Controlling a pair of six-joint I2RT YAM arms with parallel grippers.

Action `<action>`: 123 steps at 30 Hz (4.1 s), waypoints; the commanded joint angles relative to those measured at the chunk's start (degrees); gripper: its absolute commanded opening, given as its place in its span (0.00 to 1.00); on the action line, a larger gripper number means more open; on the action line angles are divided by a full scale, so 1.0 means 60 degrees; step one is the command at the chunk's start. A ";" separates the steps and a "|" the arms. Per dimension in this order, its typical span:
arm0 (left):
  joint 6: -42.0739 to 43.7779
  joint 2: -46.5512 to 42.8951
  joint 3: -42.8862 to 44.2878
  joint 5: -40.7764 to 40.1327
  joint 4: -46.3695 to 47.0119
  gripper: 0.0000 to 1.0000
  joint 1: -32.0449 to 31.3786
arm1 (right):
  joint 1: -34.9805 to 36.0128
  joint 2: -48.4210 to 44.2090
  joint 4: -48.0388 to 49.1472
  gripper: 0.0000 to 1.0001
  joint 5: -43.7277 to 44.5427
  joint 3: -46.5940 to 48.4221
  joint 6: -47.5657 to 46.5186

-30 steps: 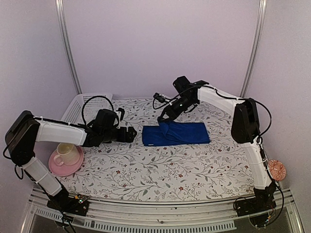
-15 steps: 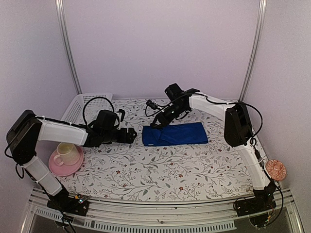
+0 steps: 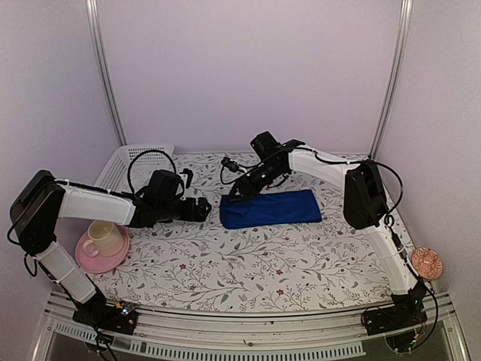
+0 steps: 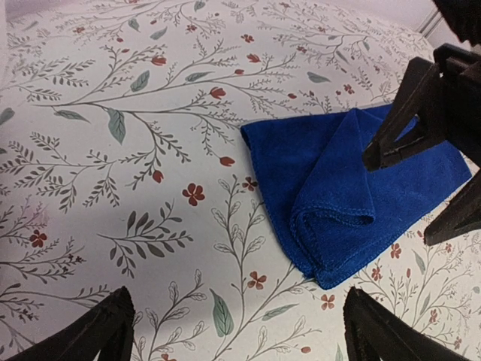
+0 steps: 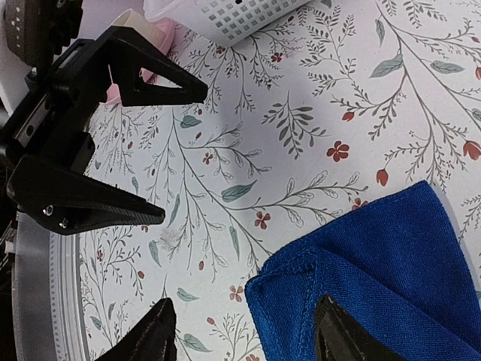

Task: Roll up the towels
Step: Fold the towel at the center of the board, then smooth out the towel at the center of the board.

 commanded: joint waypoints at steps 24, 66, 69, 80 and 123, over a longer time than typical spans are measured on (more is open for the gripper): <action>0.5396 0.2561 0.3736 0.1249 -0.0985 0.75 -0.1434 | -0.4021 -0.6422 0.0460 0.99 0.2503 -0.7353 -0.2610; 0.5316 0.4198 0.4590 -0.1302 -0.0903 0.00 -0.1998 | -0.4148 -0.5878 0.0863 0.99 0.2132 -0.7777 -0.2516; 0.5155 0.3995 0.4604 -0.1537 -0.0770 0.00 -0.1868 | -0.4146 -0.5822 0.0848 0.99 0.2121 -0.7777 -0.2516; 0.4377 0.3701 0.4598 -0.1485 -0.0452 0.00 -0.0978 | -0.4146 -0.5737 0.0807 0.99 0.2155 -0.7792 -0.2543; 0.5454 0.4794 0.4882 0.0472 -0.1013 0.41 -0.1639 | -0.4146 -0.5656 0.0781 0.99 0.2322 -0.7777 -0.2546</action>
